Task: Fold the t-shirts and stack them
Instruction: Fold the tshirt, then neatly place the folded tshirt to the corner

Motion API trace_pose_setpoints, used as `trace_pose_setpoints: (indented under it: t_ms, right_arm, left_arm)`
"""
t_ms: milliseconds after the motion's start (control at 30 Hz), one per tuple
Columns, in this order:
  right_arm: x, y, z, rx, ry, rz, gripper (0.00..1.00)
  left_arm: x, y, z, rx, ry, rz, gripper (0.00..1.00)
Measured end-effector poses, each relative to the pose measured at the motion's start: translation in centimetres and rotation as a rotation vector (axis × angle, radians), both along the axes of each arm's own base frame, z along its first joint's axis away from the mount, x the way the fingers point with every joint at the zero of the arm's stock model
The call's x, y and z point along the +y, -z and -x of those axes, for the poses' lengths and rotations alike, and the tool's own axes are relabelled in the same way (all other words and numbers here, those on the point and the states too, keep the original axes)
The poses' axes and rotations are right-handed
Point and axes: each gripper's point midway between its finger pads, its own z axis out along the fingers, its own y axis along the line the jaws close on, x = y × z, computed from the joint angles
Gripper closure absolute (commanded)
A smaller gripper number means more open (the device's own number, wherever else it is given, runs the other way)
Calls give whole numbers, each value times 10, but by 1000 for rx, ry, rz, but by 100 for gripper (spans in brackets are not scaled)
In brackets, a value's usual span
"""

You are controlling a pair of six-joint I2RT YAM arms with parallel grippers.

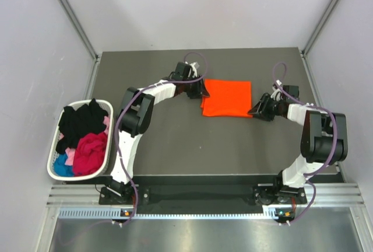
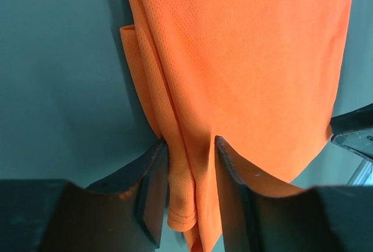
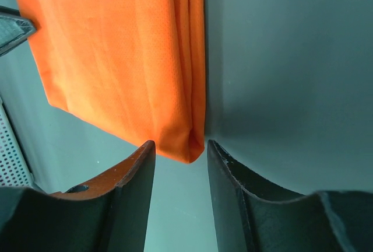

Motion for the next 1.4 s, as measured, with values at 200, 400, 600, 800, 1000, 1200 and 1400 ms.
trace_pose_setpoints:
  t_ms: [200, 400, 600, 800, 1000, 1200, 1400]
  right_arm:
    - [0, -6, -1, -17, 0, 2, 58]
    - [0, -7, -1, -17, 0, 2, 58]
    - [0, -10, 0, -23, 0, 3, 58]
    - [0, -20, -1, -47, 0, 6, 57]
    - [0, -27, -1, -66, 0, 7, 57]
    - [0, -34, -3, -89, 0, 9, 57]
    - [0, -35, -3, -91, 1, 7, 57]
  left_arm:
    - [-5, 3, -4, 15, -5, 19, 73]
    - [-10, 5, -3, 28, -8, 27, 92]
    - [-13, 4, -1, 36, -15, 22, 100]
    - [-6, 3, -6, 16, -16, -28, 100]
    - [12, 7, -13, -3, -12, -78, 100]
    - [41, 7, -27, -10, -32, -111, 100]
    - [79, 6, -46, -32, -67, -163, 100]
